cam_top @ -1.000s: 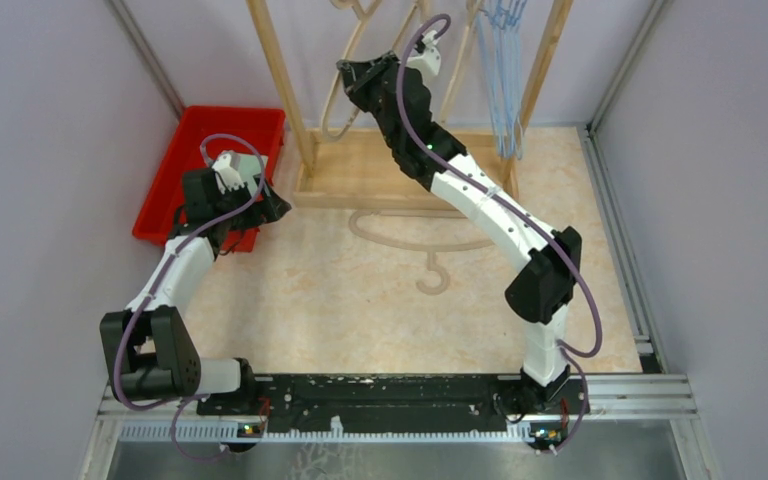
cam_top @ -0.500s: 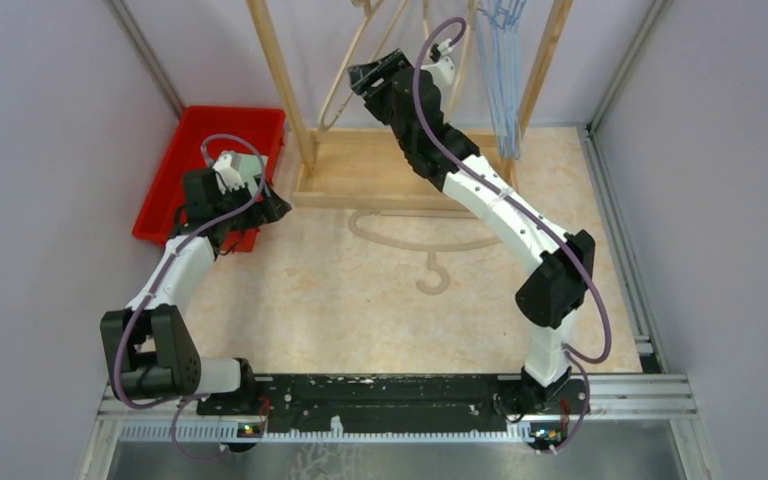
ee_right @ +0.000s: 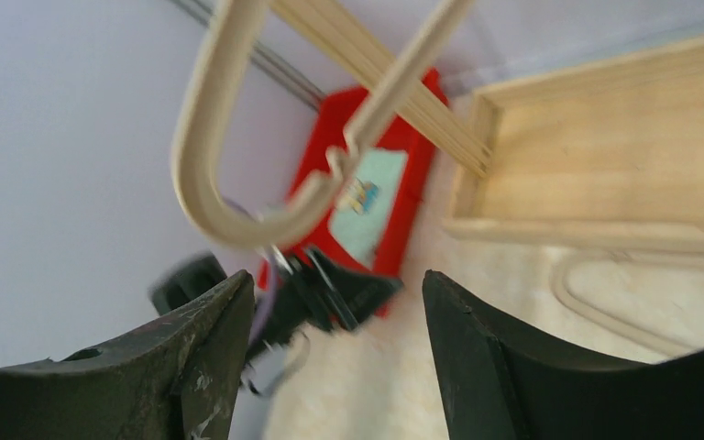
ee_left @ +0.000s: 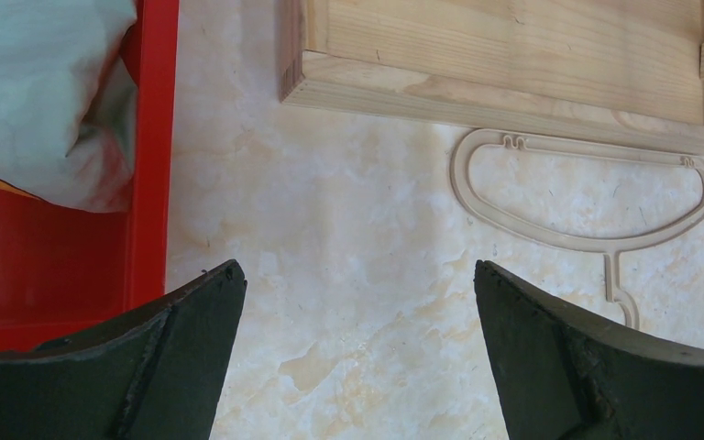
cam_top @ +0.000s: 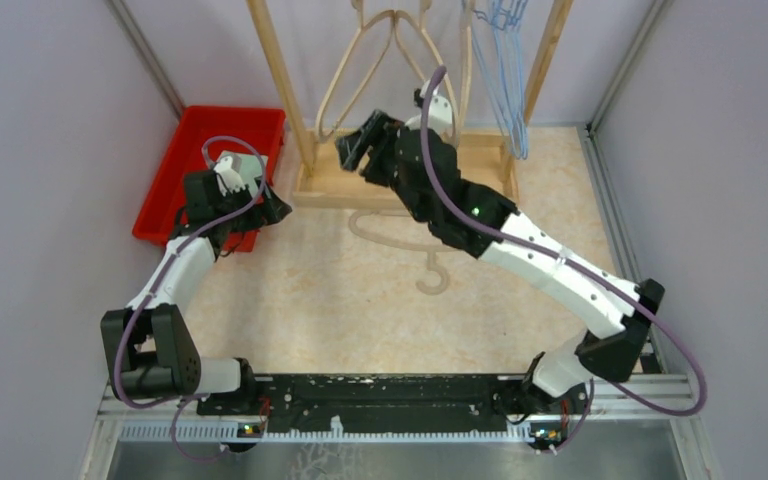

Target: Organize the hangers

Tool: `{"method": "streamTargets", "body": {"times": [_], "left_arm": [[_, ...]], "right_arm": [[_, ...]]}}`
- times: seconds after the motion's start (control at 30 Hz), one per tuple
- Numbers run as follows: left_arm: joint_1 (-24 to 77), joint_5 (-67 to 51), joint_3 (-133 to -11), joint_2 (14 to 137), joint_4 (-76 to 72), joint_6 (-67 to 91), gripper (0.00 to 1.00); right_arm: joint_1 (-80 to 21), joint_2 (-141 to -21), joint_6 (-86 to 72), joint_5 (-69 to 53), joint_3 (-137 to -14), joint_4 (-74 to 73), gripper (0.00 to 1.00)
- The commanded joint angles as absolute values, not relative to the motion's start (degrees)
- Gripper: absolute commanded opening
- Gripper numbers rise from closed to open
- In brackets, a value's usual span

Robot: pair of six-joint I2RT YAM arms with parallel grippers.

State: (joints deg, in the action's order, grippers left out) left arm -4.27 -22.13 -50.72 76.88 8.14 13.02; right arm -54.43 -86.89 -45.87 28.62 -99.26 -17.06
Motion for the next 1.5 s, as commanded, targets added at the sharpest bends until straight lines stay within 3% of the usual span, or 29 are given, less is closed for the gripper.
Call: {"method": "streamTargets", "body": {"times": [0.0, 0.13, 0.2, 0.27, 0.53, 0.73, 0.83, 0.93, 1.0, 1.17, 1.47], "left_arm": [[-4.1, -23.0, -50.6, 77.4, 7.3, 12.1, 1.00], [-3.7, -22.6, -49.8, 77.7, 7.1, 11.9, 1.00], [-3.6, -22.6, -49.3, 77.9, 6.8, 11.9, 1.00], [-3.4, -22.6, -49.0, 78.4, 6.4, 12.1, 1.00], [-0.6, -21.1, -49.6, 78.9, 6.2, 12.4, 1.00], [1.7, -20.0, -50.8, 78.1, 6.6, 13.3, 1.00], [2.4, -19.4, -50.9, 77.3, 6.7, 13.5, 1.00], [2.9, -18.8, -50.5, 76.2, 6.8, 13.6, 1.00], [3.2, -18.5, -49.9, 75.4, 6.6, 13.9, 1.00], [5.2, -17.4, -47.7, 73.6, 5.4, 15.0, 1.00], [20.2, -10.5, -46.0, 71.1, 4.1, 9.9, 1.00]], "right_arm": [[-59.4, -79.3, -38.6, 36.3, -89.0, -26.8, 0.67], [-63.7, -70.5, -41.6, 42.4, -76.1, -34.5, 0.68], [-64.5, -66.7, -43.5, 43.9, -71.3, -38.0, 0.81], [-64.6, -64.1, -44.2, 44.4, -68.0, -41.1, 0.82], [-63.9, -66.9, -41.4, 45.6, -60.5, -42.8, 0.86], [-53.2, -69.5, -44.4, 33.0, -53.3, -39.7, 0.78], [-45.8, -68.4, -42.4, 25.4, -48.2, -32.0, 0.67], [-42.8, -71.0, -37.7, 24.2, -49.5, -28.6, 0.54], [-42.4, -74.8, -33.2, 25.5, -53.3, -29.5, 0.51], [-41.7, -83.5, -30.4, 31.2, -64.3, -34.9, 0.57], [-34.8, -89.2, -31.9, 26.1, -66.7, -32.7, 0.61]]}}
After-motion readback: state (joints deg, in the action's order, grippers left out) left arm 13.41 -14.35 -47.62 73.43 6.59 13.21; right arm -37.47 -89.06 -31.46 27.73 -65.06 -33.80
